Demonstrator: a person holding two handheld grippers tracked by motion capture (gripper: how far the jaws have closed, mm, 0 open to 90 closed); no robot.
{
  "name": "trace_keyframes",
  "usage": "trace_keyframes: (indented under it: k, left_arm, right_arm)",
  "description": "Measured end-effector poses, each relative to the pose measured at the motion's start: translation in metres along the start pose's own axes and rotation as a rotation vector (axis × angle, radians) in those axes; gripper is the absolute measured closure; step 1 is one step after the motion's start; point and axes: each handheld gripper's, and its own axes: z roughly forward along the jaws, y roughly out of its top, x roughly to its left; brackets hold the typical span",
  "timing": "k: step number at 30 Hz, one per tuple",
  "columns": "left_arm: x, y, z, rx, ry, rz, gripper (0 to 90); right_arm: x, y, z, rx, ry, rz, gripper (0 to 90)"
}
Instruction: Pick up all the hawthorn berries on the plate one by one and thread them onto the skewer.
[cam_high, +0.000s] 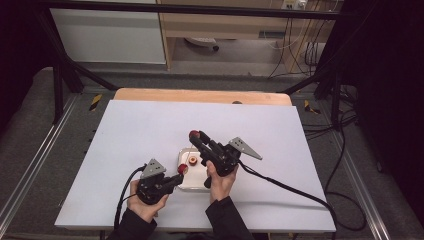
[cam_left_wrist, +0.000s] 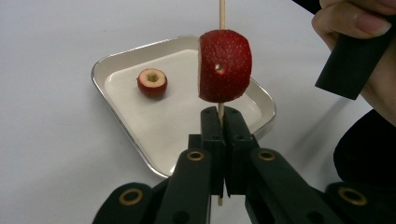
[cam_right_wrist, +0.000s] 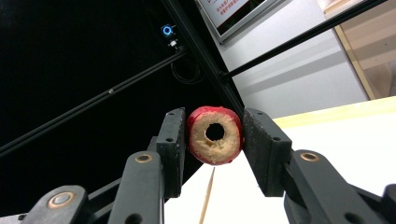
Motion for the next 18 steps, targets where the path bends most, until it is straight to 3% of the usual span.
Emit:
trace_keyframes:
  k: [18]
  left_arm:
    - [0.0013,0.0001,-0.0008,-0.002,0.007,-0.003,88.5]
  right_arm:
    - [-0.0007,-0.0017,0.0006,0.013,-0.004,0.0,60.9]
